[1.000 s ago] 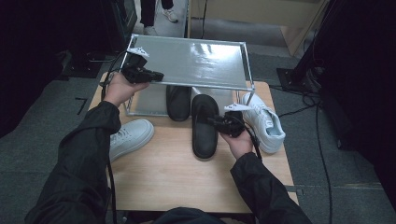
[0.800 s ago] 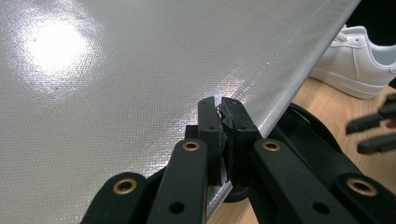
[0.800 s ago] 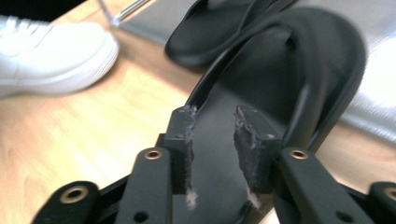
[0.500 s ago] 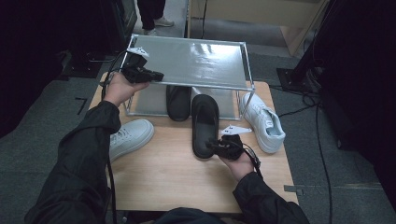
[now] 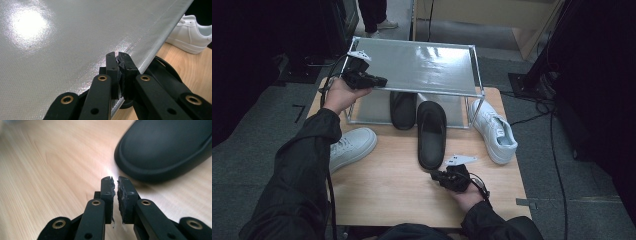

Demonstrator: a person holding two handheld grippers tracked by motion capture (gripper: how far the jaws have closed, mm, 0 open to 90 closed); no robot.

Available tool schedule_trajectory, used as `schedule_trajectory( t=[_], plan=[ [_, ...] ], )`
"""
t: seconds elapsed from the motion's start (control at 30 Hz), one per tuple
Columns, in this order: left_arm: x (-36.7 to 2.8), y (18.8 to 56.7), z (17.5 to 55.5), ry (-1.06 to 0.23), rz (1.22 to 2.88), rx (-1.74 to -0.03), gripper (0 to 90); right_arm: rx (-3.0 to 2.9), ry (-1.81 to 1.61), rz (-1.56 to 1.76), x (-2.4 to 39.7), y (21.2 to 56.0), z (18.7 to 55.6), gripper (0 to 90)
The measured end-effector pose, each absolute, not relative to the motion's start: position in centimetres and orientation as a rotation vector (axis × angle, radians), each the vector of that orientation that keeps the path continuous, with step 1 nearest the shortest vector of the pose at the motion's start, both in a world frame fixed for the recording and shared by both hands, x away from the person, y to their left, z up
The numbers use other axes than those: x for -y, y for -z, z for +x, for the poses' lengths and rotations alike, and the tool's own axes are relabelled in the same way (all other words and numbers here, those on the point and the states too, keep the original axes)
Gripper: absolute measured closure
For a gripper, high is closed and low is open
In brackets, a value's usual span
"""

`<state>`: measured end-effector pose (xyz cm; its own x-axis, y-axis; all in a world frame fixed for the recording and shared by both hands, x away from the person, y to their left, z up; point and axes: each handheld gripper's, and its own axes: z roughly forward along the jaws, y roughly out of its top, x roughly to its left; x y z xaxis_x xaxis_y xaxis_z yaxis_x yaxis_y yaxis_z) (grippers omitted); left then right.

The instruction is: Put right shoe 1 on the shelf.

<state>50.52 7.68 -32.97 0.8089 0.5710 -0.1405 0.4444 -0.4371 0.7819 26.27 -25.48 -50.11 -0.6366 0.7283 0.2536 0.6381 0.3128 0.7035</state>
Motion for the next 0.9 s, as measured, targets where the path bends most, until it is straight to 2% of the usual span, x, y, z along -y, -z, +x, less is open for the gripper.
schedule_trajectory(
  t=[0.23, 0.63, 0.9],
  plan=[
    [-7.6, 33.0, 50.5, -0.190, 2.106, -0.745, 87.5, -2.464, -1.146, 1.301, 25.5, 51.2, 27.1, 82.9],
    [-7.6, 32.9, 50.4, -0.199, 2.109, -0.744, 87.5, -2.432, -1.109, 1.265, 25.1, 51.1, 28.5, 81.7],
    [-7.6, 32.9, 50.4, -0.195, 2.106, -0.746, 87.5, -2.382, -1.144, 1.301, 24.5, 50.2, 30.9, 81.1]
  ],
)
